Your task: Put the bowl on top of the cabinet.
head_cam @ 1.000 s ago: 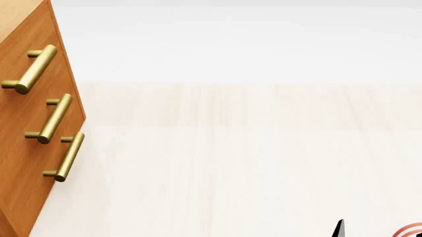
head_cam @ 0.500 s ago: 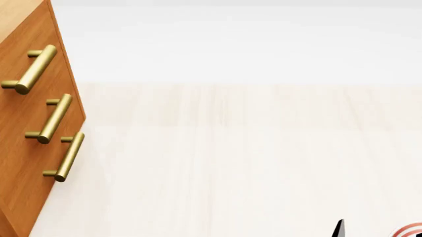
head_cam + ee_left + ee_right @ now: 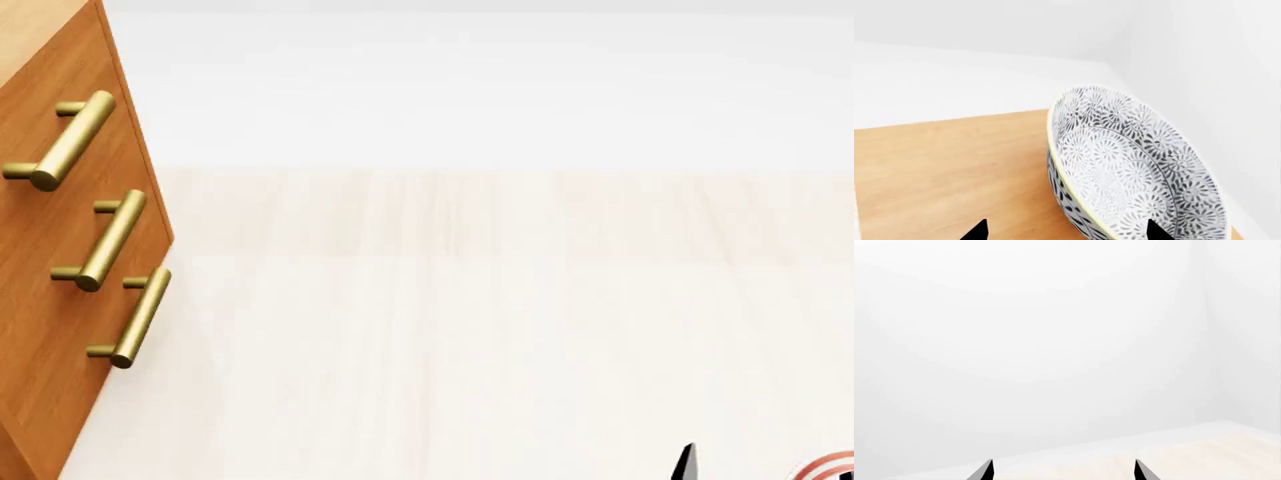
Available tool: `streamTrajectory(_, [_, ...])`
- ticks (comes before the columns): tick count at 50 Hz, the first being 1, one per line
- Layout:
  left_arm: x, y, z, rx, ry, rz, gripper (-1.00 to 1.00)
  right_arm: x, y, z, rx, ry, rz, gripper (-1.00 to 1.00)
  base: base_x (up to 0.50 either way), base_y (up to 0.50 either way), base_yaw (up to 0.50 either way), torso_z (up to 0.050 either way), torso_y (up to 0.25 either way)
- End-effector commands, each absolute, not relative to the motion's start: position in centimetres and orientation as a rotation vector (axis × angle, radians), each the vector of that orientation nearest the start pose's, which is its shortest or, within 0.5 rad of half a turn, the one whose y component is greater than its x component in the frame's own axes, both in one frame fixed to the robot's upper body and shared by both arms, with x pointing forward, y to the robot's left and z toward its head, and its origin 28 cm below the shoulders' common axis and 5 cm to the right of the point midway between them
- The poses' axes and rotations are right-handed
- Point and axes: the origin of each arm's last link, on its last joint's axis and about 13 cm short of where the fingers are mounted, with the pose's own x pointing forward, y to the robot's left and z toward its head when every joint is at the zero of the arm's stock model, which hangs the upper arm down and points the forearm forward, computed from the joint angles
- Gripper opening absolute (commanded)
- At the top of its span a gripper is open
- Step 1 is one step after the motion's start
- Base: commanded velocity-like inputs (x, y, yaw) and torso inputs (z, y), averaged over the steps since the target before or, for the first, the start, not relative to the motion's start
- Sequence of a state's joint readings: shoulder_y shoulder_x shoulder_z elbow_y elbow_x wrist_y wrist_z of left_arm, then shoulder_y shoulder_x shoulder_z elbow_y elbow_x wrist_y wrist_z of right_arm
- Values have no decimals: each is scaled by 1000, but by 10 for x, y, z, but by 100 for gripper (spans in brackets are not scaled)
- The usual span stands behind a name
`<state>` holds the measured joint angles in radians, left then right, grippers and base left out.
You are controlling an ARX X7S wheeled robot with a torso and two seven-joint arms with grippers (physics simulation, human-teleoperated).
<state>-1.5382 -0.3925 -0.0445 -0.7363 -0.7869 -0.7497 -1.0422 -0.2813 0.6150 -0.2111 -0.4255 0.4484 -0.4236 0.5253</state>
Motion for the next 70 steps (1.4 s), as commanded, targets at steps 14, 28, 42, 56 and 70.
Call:
streamTrajectory(14, [362, 310, 381, -555, 63, 800, 100, 148, -151, 86, 130, -372, -105, 100, 0, 0, 0, 0, 0])
streamTrajectory(28, [344, 292, 400, -496, -11, 730, 100, 149, -152, 85, 132, -370, -106, 100, 0, 0, 0, 0, 0])
streamTrajectory(42, [332, 275, 408, -440, -66, 682, 100, 148, -152, 85, 134, -372, -108, 100, 0, 0, 0, 0, 0])
streamTrajectory(56, [319, 262, 414, -390, -114, 634, 100, 148, -152, 84, 135, -370, -108, 100, 0, 0, 0, 0, 0])
streamTrajectory(70, [309, 248, 413, -320, -161, 577, 100, 149, -152, 84, 137, -366, -108, 100, 0, 0, 0, 0, 0])
